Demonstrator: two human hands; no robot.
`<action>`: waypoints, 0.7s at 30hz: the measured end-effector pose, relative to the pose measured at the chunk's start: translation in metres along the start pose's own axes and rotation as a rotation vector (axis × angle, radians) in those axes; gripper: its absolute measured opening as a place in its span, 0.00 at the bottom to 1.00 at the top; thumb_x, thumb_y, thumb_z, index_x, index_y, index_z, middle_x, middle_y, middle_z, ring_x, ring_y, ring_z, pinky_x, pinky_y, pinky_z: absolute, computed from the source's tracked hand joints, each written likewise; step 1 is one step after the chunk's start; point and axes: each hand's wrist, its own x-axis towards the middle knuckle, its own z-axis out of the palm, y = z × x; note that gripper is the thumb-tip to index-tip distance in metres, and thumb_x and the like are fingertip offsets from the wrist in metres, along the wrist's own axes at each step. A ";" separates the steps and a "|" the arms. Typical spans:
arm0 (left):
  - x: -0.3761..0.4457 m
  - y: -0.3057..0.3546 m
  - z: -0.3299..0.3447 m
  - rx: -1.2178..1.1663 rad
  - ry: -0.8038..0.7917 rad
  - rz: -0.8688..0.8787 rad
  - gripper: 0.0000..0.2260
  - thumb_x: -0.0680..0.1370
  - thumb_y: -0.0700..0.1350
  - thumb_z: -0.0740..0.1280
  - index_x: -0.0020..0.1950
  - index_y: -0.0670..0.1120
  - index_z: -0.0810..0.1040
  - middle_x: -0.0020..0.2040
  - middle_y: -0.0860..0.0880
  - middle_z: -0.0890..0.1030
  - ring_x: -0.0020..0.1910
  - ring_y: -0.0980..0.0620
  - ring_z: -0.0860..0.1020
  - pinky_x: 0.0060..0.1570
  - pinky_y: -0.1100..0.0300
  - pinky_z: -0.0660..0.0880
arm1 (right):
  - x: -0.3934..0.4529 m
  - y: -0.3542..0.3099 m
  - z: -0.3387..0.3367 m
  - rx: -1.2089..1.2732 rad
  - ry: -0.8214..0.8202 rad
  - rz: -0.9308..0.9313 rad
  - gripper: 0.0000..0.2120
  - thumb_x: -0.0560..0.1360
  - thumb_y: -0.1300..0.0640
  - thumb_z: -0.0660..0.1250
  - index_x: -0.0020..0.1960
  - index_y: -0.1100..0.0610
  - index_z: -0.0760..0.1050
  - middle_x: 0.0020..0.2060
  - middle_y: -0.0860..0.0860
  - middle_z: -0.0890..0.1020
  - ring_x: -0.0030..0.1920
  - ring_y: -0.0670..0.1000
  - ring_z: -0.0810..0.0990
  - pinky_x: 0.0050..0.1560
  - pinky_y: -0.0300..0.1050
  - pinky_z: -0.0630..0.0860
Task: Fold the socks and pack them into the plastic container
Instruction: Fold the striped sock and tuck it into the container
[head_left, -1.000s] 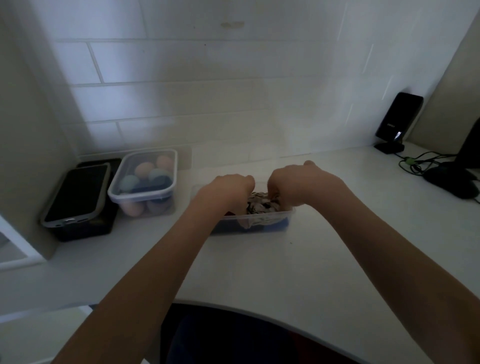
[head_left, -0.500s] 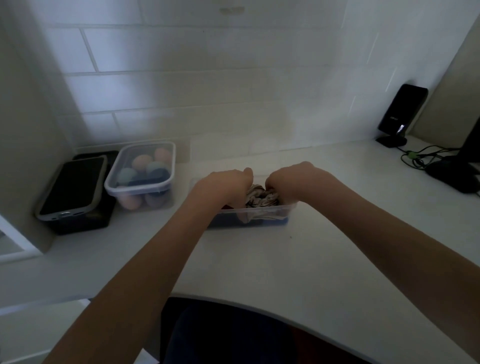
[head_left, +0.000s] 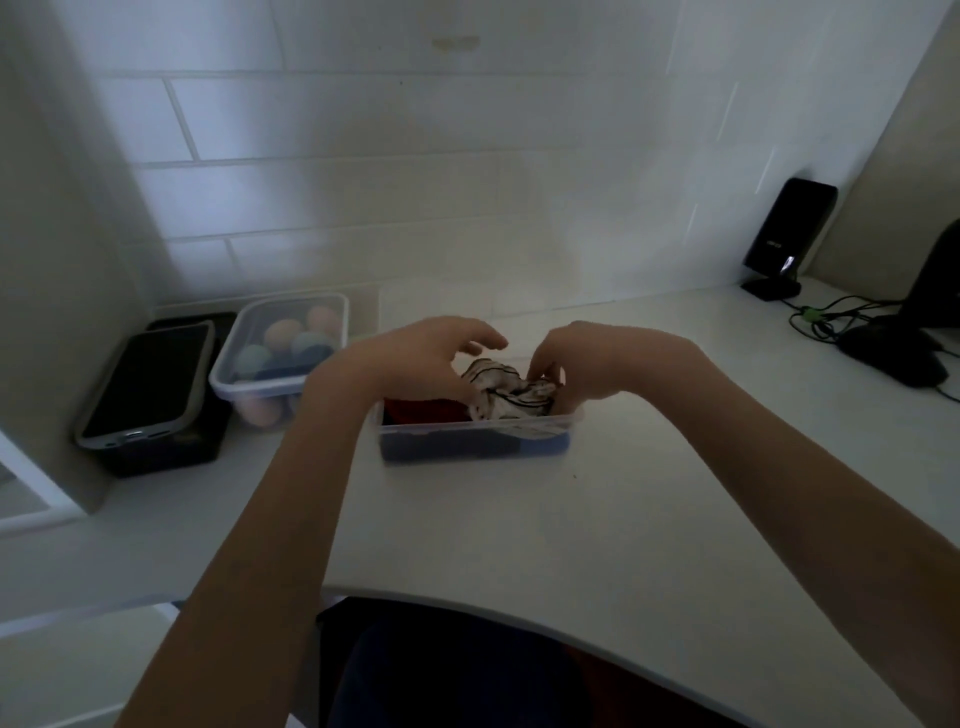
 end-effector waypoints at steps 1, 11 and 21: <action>0.001 0.001 0.001 0.023 0.054 0.032 0.20 0.72 0.45 0.71 0.63 0.50 0.74 0.60 0.53 0.76 0.59 0.53 0.74 0.64 0.53 0.71 | -0.001 0.002 -0.004 0.040 -0.011 0.012 0.22 0.68 0.54 0.73 0.61 0.53 0.77 0.53 0.51 0.83 0.49 0.51 0.78 0.55 0.48 0.76; 0.017 0.007 0.024 0.314 0.011 -0.071 0.21 0.67 0.43 0.73 0.60 0.47 0.78 0.55 0.46 0.81 0.46 0.50 0.75 0.47 0.58 0.72 | 0.009 -0.009 0.004 -0.057 0.022 0.084 0.19 0.68 0.54 0.73 0.58 0.50 0.78 0.49 0.50 0.83 0.45 0.52 0.82 0.41 0.44 0.74; 0.026 0.006 0.023 0.323 -0.084 -0.161 0.35 0.61 0.48 0.79 0.64 0.47 0.68 0.61 0.45 0.76 0.57 0.45 0.73 0.56 0.49 0.74 | 0.000 -0.014 -0.003 -0.226 -0.035 0.064 0.21 0.71 0.51 0.68 0.64 0.45 0.74 0.54 0.47 0.80 0.53 0.51 0.79 0.44 0.44 0.68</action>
